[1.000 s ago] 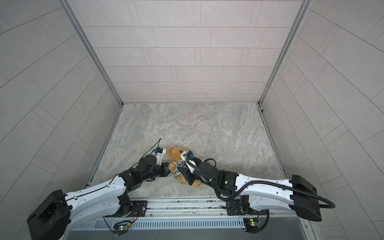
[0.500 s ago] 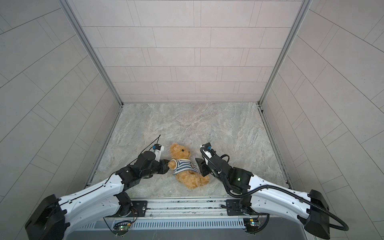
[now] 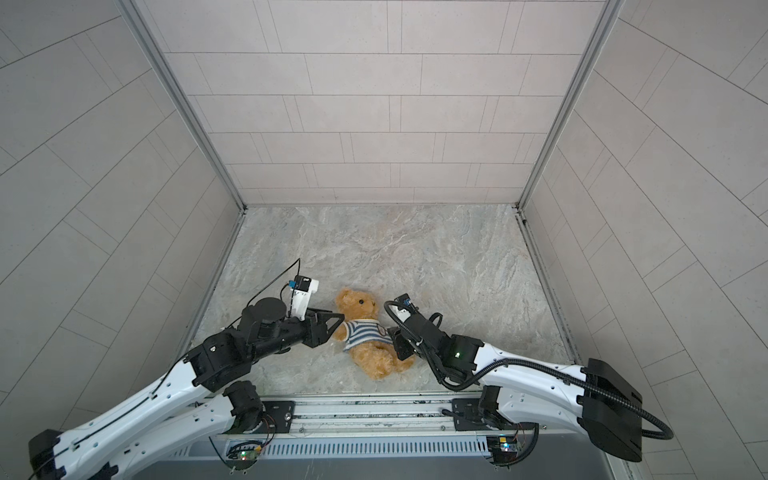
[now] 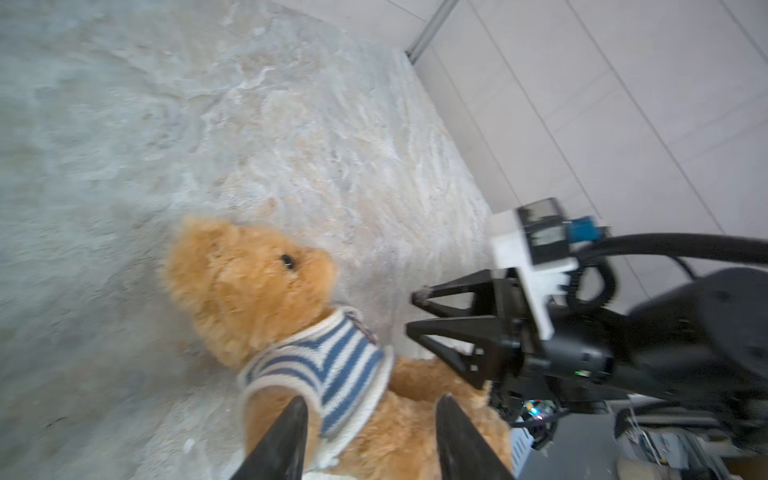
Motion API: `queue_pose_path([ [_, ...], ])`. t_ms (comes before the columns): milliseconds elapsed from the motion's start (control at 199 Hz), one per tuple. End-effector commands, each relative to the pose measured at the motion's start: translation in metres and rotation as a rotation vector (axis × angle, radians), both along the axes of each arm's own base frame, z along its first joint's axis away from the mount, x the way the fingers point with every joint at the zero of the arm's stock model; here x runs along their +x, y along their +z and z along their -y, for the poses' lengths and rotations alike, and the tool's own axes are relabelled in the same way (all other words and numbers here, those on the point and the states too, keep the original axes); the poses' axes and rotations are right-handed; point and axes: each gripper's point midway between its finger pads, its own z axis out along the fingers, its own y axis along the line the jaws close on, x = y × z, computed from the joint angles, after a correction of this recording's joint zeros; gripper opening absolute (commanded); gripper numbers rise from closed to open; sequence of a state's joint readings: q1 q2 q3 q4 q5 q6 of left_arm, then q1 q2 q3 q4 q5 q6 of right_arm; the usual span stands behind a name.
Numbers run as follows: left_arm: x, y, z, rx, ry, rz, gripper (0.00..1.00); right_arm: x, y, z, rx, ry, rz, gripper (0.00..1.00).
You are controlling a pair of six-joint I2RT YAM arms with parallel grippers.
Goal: Dress the teddy bear
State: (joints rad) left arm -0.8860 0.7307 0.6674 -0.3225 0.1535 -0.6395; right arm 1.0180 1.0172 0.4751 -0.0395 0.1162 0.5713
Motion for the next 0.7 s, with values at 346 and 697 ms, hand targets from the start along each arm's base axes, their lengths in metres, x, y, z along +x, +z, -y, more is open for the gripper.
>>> queue_pose_path([
  [346, 0.014, -0.086, 0.037, 0.119, 0.068, -0.202, 0.34, 0.000, 0.031, 0.011, 0.158, -0.057, 0.066, 0.42],
  [697, 0.021, -0.125, 0.018, 0.169, 0.155, -0.217, 0.30, -0.001, -0.004, 0.050, 0.037, -0.140, -0.003, 0.42],
])
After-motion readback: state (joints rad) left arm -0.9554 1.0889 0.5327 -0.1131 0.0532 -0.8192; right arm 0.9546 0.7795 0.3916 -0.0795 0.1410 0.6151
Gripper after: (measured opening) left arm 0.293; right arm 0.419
